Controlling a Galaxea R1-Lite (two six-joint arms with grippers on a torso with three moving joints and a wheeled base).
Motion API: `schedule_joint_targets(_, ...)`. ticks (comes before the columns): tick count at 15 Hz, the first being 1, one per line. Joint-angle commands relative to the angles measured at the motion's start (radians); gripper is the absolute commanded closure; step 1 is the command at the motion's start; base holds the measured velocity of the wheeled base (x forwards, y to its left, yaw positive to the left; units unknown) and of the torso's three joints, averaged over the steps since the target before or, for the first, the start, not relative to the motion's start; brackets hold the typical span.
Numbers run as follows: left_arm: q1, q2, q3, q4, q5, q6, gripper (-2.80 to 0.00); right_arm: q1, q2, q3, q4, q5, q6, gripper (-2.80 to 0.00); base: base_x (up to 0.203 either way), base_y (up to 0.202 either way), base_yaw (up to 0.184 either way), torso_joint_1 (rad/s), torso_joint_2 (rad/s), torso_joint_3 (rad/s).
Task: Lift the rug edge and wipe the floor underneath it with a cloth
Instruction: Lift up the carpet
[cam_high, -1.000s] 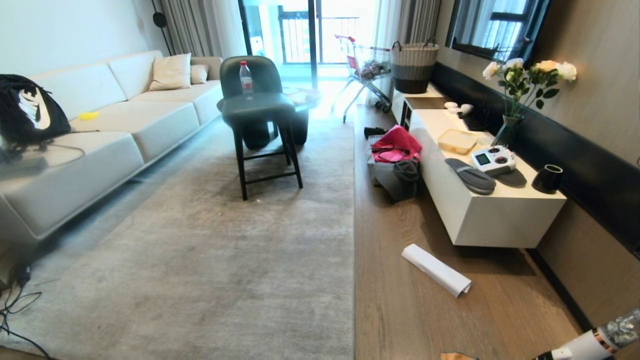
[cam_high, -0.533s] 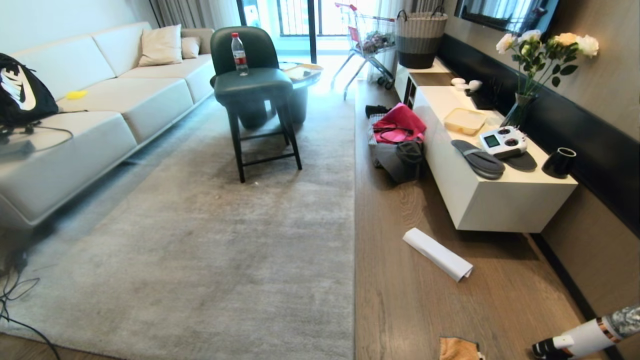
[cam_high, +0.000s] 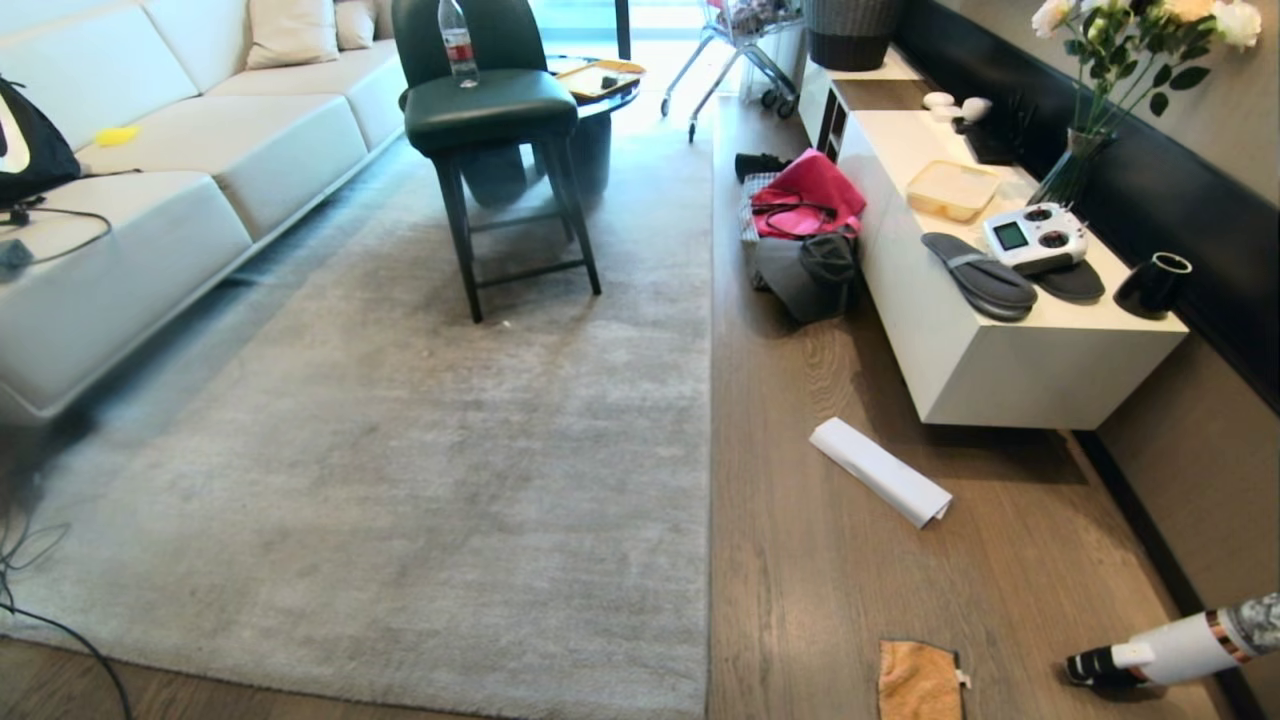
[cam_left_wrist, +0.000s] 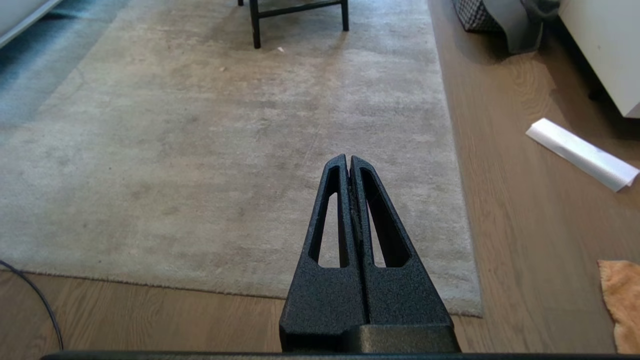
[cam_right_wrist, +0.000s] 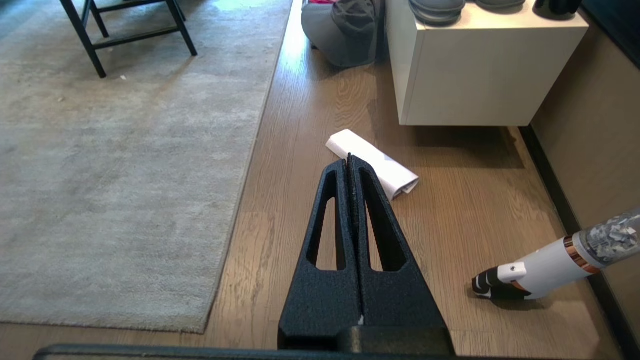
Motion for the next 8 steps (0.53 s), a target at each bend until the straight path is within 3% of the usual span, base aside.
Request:
schedule_joint_targets(1, 0.000, 0.000, 0.000, 0.000, 0.000, 0.000, 0.00, -0.001, 0.001, 0.000, -0.001, 0.000, 0.000, 0.00, 0.000, 0.000, 0.000, -0.002, 0.00, -0.198)
schedule_joint_targets(8, 0.000, 0.000, 0.000, 0.000, 0.000, 0.000, 0.00, 0.001, 0.000, 0.000, -0.001, 0.000, 0.000, 0.00, 0.000, 0.000, 0.000, 0.001, 0.00, -0.199)
